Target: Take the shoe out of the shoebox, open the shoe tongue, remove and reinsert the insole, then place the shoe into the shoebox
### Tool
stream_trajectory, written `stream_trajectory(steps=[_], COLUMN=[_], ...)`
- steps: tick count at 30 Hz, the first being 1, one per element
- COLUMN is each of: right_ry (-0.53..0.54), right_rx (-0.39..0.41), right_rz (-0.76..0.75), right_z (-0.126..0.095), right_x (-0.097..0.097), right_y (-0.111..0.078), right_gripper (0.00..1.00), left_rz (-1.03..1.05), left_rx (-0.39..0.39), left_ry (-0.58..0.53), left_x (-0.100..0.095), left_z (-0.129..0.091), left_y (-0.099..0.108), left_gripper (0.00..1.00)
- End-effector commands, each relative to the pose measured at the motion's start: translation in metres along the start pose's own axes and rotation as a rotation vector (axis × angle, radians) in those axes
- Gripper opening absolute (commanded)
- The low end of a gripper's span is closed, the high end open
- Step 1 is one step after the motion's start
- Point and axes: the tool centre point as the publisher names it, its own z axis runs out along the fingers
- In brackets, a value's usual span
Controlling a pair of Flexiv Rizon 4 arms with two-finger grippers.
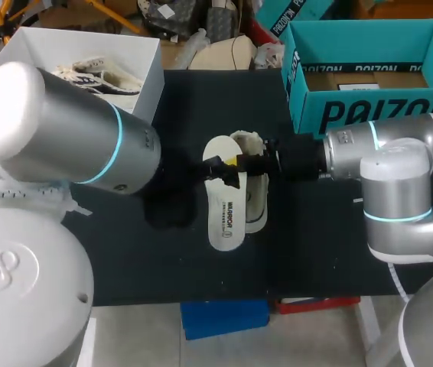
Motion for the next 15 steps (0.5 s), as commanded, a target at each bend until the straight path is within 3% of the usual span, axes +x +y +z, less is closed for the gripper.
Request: stream_trajectory(steps=[1, 2, 5, 15], right_ry=[-0.002, -0.002, -0.002, -0.002], right_rx=[0.0, 0.0, 0.0, 0.0], right_rz=[0.001, 0.001, 0.001, 0.001], right_z=[0.0, 0.0, 0.0, 0.0], right_x=[0.0, 0.0, 0.0, 0.0], right_y=[0.0, 0.0, 0.0, 0.0], right_gripper=[0.0, 0.0, 0.0, 0.0], left_rz=[-0.055, -0.074, -0.082, -0.043], left_rx=[0.085, 0.108, 0.125, 0.158], left_ry=[0.524, 0.607, 0.655, 0.719], left_x=[-0.004, -0.004, -0.007, -0.011], left_z=[0.009, 0.015, 0.019, 0.028], left_y=[-0.001, -0.001, -0.001, 0.003], left_gripper=[1.0, 1.0, 1.0, 1.0])
